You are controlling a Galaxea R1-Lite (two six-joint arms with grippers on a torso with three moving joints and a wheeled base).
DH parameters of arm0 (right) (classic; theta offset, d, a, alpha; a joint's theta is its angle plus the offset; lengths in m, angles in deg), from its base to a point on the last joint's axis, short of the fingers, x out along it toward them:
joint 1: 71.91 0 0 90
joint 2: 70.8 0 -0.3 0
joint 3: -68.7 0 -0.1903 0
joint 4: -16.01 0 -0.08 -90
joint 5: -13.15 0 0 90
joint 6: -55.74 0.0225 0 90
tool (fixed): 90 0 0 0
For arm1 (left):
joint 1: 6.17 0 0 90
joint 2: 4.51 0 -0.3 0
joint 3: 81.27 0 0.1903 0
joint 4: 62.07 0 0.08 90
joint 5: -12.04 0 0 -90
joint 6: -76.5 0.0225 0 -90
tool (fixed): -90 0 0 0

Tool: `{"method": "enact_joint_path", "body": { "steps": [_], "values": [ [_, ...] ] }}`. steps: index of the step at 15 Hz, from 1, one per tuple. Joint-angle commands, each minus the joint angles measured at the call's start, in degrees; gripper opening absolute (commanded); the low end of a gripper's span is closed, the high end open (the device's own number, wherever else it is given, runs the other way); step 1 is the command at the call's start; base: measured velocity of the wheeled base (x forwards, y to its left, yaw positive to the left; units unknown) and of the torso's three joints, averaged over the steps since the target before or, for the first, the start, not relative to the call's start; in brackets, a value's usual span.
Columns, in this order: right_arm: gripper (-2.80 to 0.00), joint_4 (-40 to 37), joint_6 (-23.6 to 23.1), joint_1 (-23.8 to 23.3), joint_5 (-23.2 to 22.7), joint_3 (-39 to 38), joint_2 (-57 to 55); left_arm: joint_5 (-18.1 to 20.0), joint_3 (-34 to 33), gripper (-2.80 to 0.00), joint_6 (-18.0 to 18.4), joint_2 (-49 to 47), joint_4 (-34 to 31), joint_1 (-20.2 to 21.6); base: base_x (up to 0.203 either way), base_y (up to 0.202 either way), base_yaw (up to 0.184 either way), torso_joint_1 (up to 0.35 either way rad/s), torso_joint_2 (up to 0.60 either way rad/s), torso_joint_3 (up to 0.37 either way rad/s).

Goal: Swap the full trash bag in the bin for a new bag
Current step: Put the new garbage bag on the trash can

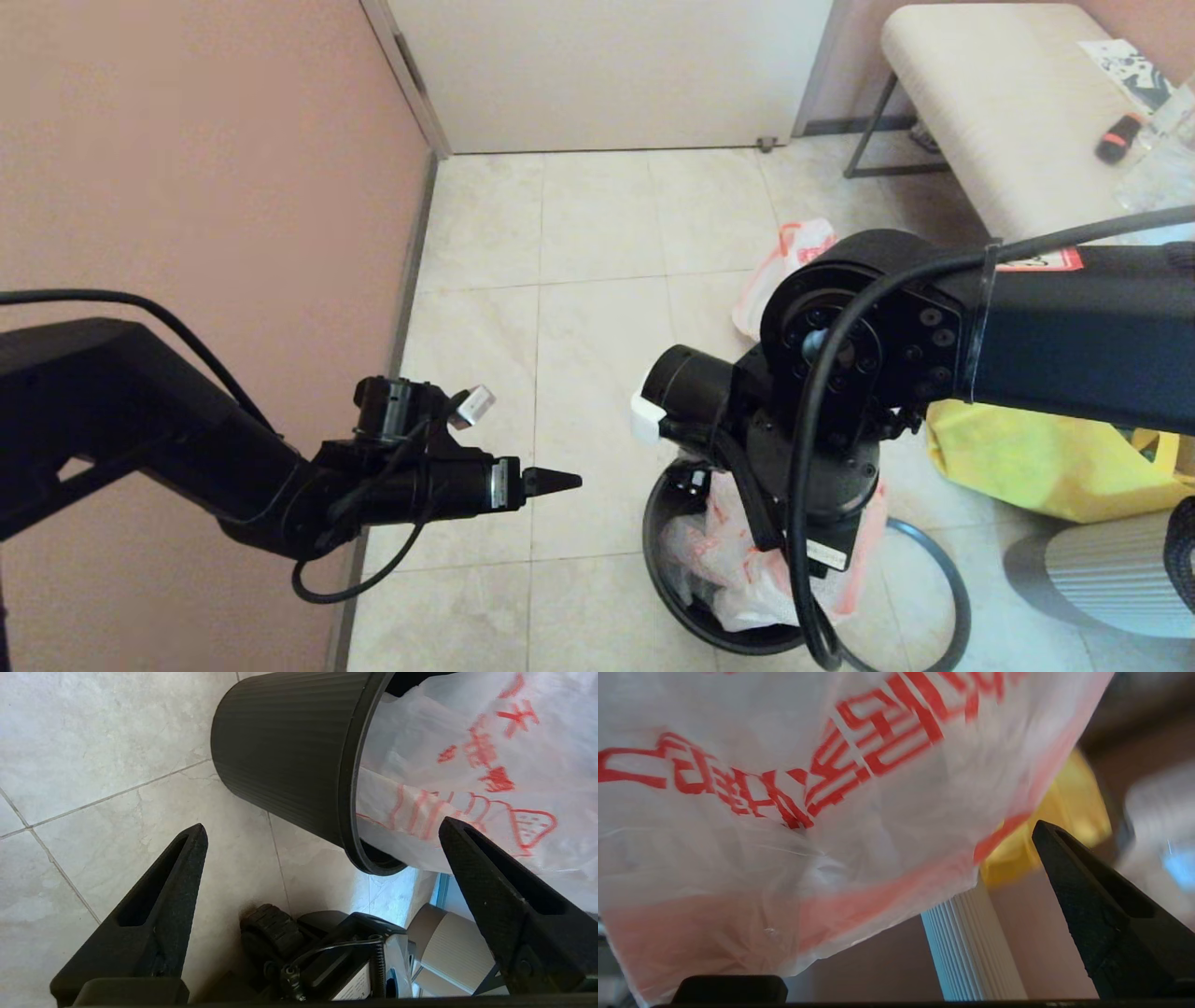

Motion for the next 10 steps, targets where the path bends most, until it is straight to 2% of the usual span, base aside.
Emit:
{"method": "enact_joint_path", "body": {
  "steps": [1,2,4,7,9,10],
  "values": [
    [0.0,-7.4,5.5,-0.2,3.4,0.0,-1.5,0.2,0.0,0.0,-0.1,-0.3,0.2,0.0,0.0,0.0,0.0,0.0,0.0,0.0],
    [0.0,-10.2,9.8,-0.3,4.8,0.0,-2.3,0.2,-0.1,0.0,-0.1,-0.2,0.1,0.0,0.0,0.0,0.0,0.0,0.0,0.0],
    [0.0,-10.5,17.4,-1.1,5.8,0.1,-2.7,0.2,-0.4,0.0,-0.2,0.3,0.1,0.0,0.0,0.0,0.0,0.0,0.0,0.0],
    [0.0,-9.7,20.6,-1.3,4.3,-0.2,2.9,-0.3,-2.0,0.0,-0.4,2.6,-0.4,0.0,0.0,0.0,0.0,0.0,0.0,0.0],
    [0.0,-6.9,21.5,-2.2,1.5,-0.3,8.2,-2.2,-3.2,0.0,-0.3,6.0,-3.4,0.1,0.0,0.0,0.0,0.0,0.0,0.0],
    [0.0,-6.0,23.7,-2.4,0.0,-0.4,10.7,-3.1,-3.4,0.0,-0.2,8.9,-6.4,0.4,0.0,0.0,0.0,0.0,0.0,0.0]
  ]
}}
